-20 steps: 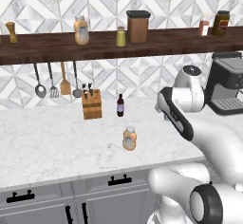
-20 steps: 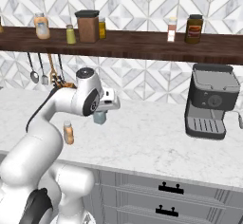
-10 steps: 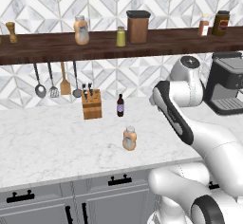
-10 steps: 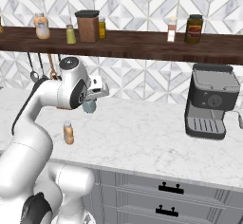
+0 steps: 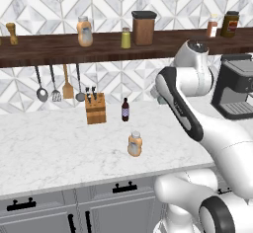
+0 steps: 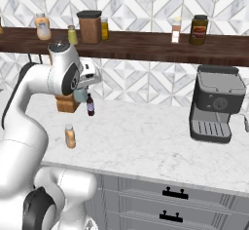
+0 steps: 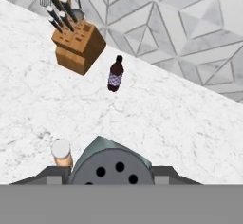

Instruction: Put the shaker and condiment bottle from the counter next to their counterparts in the cabinet.

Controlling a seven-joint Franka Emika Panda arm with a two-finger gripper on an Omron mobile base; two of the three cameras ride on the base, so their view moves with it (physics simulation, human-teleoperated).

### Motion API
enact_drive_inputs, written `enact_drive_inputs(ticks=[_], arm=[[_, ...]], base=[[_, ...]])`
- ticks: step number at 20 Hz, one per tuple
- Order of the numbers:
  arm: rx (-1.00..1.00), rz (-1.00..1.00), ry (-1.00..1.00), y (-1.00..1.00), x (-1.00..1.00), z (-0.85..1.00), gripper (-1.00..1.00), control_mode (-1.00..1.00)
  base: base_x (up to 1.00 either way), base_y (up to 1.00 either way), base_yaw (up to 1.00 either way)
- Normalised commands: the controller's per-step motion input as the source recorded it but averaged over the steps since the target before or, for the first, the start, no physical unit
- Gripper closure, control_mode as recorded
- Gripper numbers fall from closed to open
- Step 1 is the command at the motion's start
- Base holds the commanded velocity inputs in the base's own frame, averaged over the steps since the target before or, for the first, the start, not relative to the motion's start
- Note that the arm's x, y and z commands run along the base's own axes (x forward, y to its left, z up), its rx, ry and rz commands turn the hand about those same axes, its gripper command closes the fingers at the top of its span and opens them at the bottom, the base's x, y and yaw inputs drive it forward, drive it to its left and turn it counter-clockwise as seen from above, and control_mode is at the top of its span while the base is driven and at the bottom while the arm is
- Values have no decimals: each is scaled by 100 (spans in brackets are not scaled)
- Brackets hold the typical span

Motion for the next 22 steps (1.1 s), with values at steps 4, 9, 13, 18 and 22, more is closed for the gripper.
enact_drive_inputs(ticks=[4,9,13,18,22], arm=[[-3,10,0,35,0,51,100,-100],[-4,9,0,38,0,50,100,-100],[-3,9,0,30,0,51,100,-100],[-1,11,0,23,0,38,100,-100],[-3,11,0,22,0,28,100,-100]], base=[[0,0,0],[0,0,0],[0,0,0],[0,0,0],[0,0,0]])
